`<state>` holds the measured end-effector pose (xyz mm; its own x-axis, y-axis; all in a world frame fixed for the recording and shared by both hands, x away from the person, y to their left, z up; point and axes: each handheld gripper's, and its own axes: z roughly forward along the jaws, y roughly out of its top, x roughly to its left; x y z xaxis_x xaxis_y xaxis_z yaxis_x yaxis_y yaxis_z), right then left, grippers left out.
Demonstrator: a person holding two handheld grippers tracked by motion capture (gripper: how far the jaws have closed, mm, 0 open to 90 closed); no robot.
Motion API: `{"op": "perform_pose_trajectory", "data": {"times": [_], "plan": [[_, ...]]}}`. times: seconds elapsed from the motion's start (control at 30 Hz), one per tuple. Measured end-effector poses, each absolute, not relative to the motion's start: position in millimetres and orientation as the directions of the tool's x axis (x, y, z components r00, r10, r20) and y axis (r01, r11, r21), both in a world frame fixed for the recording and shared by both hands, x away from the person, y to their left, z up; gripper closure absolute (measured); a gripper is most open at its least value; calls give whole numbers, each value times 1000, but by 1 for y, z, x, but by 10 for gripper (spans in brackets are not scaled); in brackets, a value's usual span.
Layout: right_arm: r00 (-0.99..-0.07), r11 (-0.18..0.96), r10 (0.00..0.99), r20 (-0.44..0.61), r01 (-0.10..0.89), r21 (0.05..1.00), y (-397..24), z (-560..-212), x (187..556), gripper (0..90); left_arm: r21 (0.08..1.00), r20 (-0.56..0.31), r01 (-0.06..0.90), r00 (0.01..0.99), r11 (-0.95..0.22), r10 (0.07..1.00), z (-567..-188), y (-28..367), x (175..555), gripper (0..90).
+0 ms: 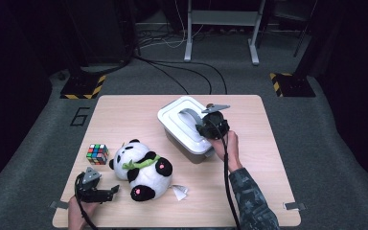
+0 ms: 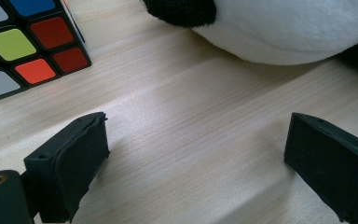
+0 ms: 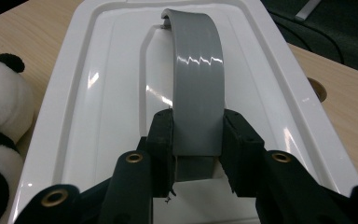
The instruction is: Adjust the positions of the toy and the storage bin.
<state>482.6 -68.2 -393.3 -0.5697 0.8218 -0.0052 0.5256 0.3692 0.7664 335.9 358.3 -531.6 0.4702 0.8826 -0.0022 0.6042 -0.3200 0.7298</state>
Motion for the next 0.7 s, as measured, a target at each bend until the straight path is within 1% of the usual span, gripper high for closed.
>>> {"op": "perform_pose_trajectory", "data": {"times": [0.37, 0.6, 0.7], "plan": [[-562, 357, 827, -5, 519, 776, -76, -395, 460, 661, 730, -1, 604, 471, -321, 882, -532, 358, 336, 63], [-528, 331, 849, 7, 541, 773, -77, -395, 444, 661, 730, 0, 604, 469, -320, 883, -532, 358, 336, 64], [-528, 334, 849, 0, 536, 776, -78, -395, 439, 661, 730, 0, 604, 469, -321, 883, -532, 358, 336, 64]]}}
